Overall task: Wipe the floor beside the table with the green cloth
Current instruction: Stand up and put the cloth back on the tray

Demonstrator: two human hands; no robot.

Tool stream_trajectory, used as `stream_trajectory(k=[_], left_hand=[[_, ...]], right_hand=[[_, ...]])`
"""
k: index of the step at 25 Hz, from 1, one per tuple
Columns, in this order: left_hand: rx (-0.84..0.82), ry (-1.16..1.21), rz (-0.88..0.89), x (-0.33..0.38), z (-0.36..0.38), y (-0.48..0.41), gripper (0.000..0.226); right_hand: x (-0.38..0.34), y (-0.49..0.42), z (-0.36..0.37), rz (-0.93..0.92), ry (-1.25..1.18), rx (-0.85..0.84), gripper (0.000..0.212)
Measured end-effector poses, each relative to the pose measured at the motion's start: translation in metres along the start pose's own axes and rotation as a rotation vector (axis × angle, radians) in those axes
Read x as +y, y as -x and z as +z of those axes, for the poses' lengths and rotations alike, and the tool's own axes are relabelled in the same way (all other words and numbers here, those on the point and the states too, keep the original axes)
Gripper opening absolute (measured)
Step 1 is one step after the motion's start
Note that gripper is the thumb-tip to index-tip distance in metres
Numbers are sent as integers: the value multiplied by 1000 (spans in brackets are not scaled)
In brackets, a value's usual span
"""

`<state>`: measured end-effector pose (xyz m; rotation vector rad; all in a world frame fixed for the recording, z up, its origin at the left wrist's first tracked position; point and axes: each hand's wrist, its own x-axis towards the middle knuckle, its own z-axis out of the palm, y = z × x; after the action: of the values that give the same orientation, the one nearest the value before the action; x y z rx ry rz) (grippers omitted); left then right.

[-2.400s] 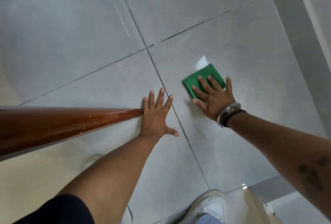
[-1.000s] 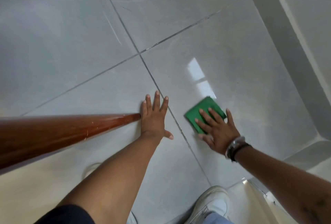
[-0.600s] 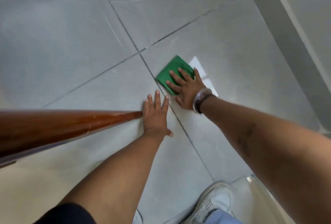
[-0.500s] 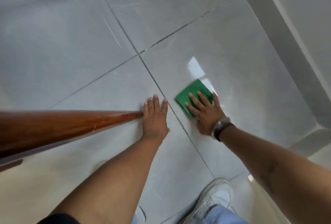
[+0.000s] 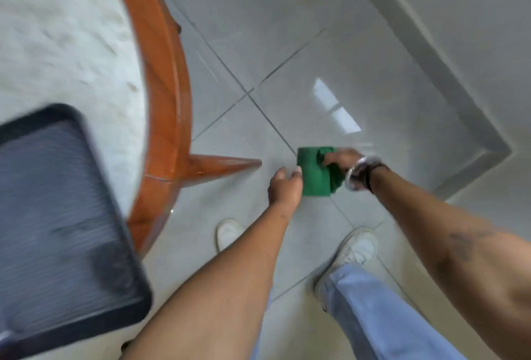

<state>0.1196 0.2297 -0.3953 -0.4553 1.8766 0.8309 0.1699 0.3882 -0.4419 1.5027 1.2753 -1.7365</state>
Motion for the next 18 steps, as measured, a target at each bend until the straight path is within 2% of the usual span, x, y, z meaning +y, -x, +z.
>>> stream_trajectory(k=[1,3,6,8,10,13,16,18], left_hand=[[-32,150,-45,16,-14,27,51],[-157,290,-67,42,-49,83,41],[-330,240,8,67,-111,176,20],[-335,173,65,75,-150,221,18],[-230,136,103,75,-188,256,20],[14,130,169,62,-242,288,12],[242,126,163,40,-288,290,20],[312,152,169,26,-308,272,23]], right_hand=[[-5,43,5,43,-177,-120,35],[-17,131,13,71,-401,-282,54],[-42,258,23,15,-509,-388,54],[-62,322,42,-23,-450,-438,52],[-77,369,71,-70,-245,-391,46],[-94,402,132,-125,105,-139,36],[-97,401,205,-214,282,-6,36],[-91,390,245,-304,428,77,33]])
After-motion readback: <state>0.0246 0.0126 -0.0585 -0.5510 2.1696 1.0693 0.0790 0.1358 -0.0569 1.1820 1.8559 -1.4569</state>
